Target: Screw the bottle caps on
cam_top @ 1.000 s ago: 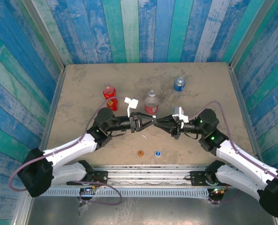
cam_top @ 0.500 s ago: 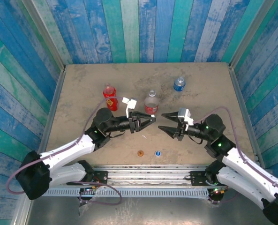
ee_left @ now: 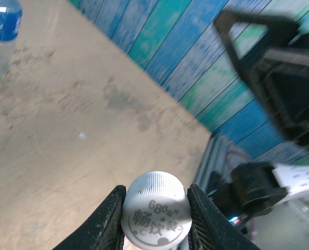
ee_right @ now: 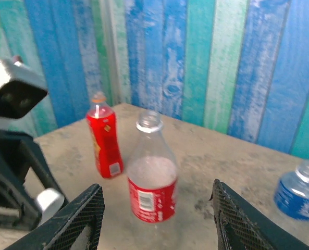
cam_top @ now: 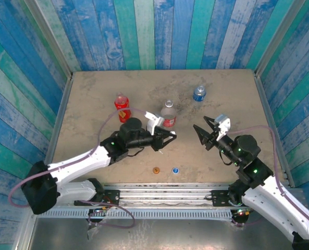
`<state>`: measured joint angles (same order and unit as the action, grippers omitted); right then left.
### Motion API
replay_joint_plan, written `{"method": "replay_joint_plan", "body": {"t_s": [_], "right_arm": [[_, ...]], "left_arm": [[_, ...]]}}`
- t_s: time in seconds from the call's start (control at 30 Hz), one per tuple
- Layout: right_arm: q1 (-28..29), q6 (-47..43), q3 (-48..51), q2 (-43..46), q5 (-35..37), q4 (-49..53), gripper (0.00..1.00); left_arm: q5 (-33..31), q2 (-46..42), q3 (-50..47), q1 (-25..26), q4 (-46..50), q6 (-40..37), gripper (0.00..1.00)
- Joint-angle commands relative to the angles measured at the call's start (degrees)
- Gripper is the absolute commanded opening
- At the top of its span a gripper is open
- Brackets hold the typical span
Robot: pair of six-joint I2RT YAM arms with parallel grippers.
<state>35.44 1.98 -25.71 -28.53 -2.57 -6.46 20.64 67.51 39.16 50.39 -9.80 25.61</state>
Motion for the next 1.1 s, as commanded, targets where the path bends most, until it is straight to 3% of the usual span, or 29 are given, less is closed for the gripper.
{"method": "replay_joint_plan", "body": {"t_s": [0.0,0.3,0.57,0.7,0.83,0.93,1.07], "right_arm": [[-0.29,1.10,-0.78,0.99,4.69,2.86,0.57],[-0.52,-0.82,-0.45,0.68,18.57,7.04,0.57],[-0.50,-2.23,0.05,2.44,13.89,7.70,0.60],[-0.50,-2.58,0.48,3.95,16.69,8.19,0.61],[-0.49,-2.62,1.25,6.05,17.49,8.05,0.73],[-0.51,-2.93,1.31,6.43,16.95,7.68,0.87],[-0.77,-3.84,0.55,4.45,16.80,7.60,1.00]], "left_arm": [[-9.14,6.36,3.16,4.09,9.06,-8.18,0.24],[-18.88,23.55,11.42,11.16,15.52,-14.14,0.26],[-18.80,36.55,20.94,11.92,23.20,-15.02,0.28],[-19.33,39.81,24.10,12.02,26.91,-15.97,0.26],[-19.46,43.37,26.47,12.02,30.06,-16.82,0.26],[-19.68,45.53,28.08,12.01,31.00,-17.08,0.29],[-20.03,46.02,28.71,12.01,31.16,-16.97,0.40]]}}
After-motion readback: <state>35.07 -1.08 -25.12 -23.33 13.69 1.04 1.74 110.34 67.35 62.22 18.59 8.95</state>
